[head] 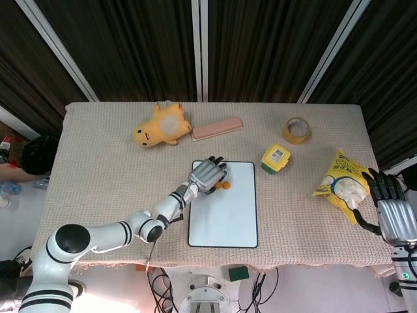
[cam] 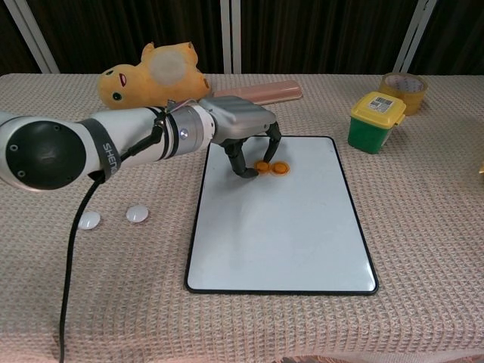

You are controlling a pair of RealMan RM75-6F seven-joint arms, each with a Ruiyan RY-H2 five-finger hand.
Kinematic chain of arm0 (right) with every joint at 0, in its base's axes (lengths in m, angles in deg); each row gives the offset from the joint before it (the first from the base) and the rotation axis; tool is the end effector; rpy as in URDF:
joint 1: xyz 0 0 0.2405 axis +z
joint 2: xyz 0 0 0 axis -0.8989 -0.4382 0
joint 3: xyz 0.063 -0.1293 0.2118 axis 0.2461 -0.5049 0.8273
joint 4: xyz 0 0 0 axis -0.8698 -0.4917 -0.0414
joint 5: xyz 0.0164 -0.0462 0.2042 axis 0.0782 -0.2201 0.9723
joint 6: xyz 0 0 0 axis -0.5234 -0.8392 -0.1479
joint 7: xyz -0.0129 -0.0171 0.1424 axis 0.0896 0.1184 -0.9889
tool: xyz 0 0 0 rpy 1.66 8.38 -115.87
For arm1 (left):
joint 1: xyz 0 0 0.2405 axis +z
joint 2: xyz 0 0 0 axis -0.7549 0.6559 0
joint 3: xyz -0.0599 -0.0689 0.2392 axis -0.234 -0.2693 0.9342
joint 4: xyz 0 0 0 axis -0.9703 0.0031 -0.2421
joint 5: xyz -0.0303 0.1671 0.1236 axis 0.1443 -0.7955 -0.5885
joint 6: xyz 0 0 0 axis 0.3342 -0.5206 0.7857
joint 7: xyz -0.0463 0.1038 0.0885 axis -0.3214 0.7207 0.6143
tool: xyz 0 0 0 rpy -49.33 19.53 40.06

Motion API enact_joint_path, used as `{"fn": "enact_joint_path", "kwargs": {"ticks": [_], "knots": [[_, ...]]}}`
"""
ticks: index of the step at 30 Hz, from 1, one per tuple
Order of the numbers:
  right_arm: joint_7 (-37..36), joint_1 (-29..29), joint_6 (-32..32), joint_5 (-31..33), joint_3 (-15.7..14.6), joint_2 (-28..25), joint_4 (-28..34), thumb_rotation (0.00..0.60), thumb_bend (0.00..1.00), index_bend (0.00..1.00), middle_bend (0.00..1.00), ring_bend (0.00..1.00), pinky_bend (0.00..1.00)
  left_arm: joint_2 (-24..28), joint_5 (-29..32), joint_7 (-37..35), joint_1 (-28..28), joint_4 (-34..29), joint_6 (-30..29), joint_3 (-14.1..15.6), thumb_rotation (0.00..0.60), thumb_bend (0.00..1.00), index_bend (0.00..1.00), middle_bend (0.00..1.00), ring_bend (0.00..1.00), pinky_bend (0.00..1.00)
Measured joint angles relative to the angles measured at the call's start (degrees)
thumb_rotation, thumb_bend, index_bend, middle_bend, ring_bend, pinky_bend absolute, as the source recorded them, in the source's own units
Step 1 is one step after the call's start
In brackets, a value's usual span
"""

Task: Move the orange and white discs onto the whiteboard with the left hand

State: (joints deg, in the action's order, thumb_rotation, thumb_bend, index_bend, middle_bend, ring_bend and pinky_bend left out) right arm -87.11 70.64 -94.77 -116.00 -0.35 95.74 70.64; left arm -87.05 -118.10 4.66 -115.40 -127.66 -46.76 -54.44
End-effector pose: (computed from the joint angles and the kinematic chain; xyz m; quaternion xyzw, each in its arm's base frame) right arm -0.3094 -0.1949 0.1731 0.6064 -0.3759 0.3976 0.5769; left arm -0.0328 0.3826 -0.1290 -0.8622 -0.2581 -0.2974 0.3188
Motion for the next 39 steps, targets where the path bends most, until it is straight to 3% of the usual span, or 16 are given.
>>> {"fn": "enact_joint_path", "kwargs": {"ticks": [11,17,27,32,39], "knots": [[-0.3,-0.3,-0.3,-0.1,-0.1,-0.1,-0.1,0.6,0.31,0.0,0.0,0.0,0.0,-0.3,0.1,0.1,-0.2,0.5,-0.7,0.3,0.598,0.29,0.47,0.21,0.09,0.19],[-0.3,-0.2,-0.2,0.0,0.0,0.0,-0.1,0.6,0.31,0.0,0.0,0.0,0.0,0.2,0.0,0.4,-0.2,0.0,-1.0,0.6,0.597,0.29,0.36,0.21,0.09,0.18],[0.0,-0.3,-0.4,-0.1,0.0,-0.1,0.2,0.6,0.31,0.0,0.0,0.0,0.0,0.7,0.1,0.8,-0.1,-0.9,-1.1,1.2,0.596,0.29,0.37,0.21,0.09,0.18],[0.2,-0.3,-0.4,-0.2,0.0,-0.2,0.3,0.6,0.31,0.0,0.0,0.0,0.0,1.3,0.0,0.7,-0.1,-1.8,-1.0,1.4,0.555,0.29,0.38,0.21,0.09,0.18],[0.2,-0.3,-0.5,-0.3,0.0,-0.3,0.6,0.6,0.32,0.0,0.0,0.0,0.0,2.0,0.1,0.7,0.0,-2.8,-1.3,1.5,0.55,0.29,0.37,0.21,0.09,0.18]]}}
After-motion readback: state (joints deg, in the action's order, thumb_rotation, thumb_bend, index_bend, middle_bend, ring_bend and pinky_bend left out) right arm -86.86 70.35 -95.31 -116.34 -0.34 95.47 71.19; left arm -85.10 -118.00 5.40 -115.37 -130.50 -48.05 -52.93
